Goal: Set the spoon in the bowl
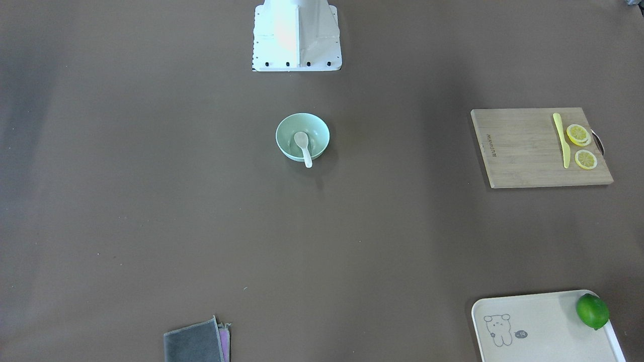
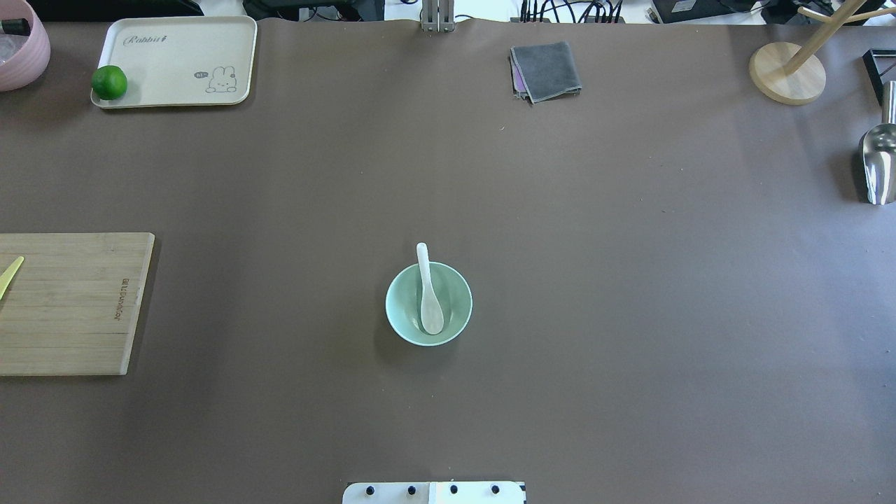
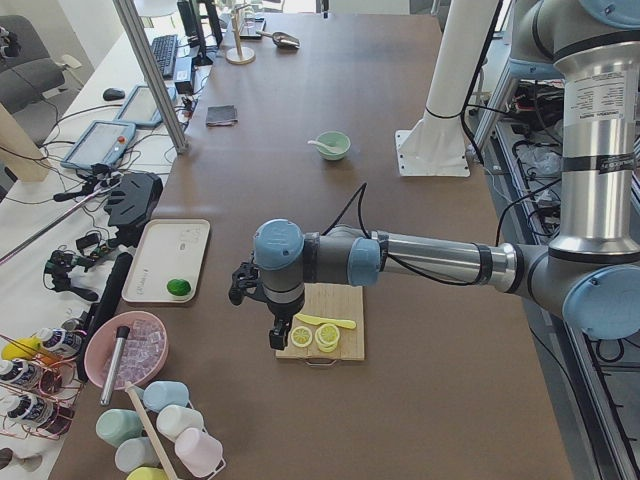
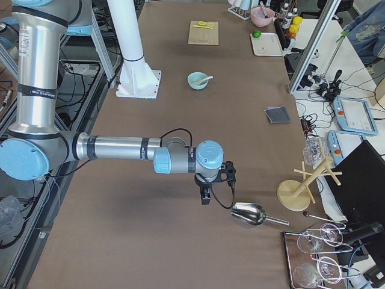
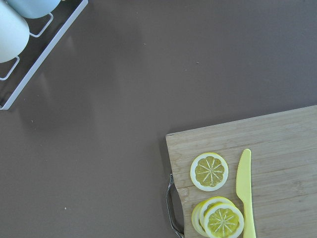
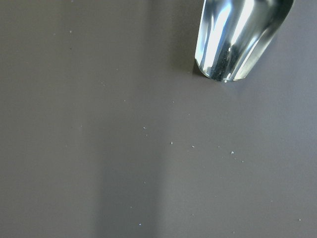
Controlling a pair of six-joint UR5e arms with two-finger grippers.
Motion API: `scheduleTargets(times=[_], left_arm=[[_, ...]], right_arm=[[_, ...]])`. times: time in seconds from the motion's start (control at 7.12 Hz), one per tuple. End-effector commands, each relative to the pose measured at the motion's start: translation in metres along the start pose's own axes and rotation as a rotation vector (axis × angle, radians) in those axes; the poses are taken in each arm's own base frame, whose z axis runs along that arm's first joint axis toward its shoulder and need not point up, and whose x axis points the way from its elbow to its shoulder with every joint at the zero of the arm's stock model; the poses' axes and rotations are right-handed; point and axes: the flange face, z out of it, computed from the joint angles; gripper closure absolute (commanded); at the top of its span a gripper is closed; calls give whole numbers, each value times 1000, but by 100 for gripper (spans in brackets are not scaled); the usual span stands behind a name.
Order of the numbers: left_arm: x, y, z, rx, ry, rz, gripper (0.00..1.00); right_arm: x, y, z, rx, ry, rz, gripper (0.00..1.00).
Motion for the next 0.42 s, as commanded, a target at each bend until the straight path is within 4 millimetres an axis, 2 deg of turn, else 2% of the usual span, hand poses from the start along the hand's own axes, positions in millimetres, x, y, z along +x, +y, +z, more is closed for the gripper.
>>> scheduleTargets(times=[0.0, 0.14, 0.28], left_arm=[[-5, -3, 4, 30, -10, 33, 2], [-5, -2, 5, 37, -5, 40, 2], [-13, 3, 14, 19, -1, 25, 2]], right_arm=[[-1, 0, -1, 23, -2, -20, 0], [-8, 1, -6, 34, -8, -33, 0], [-5, 2, -9, 40, 0, -26, 0]])
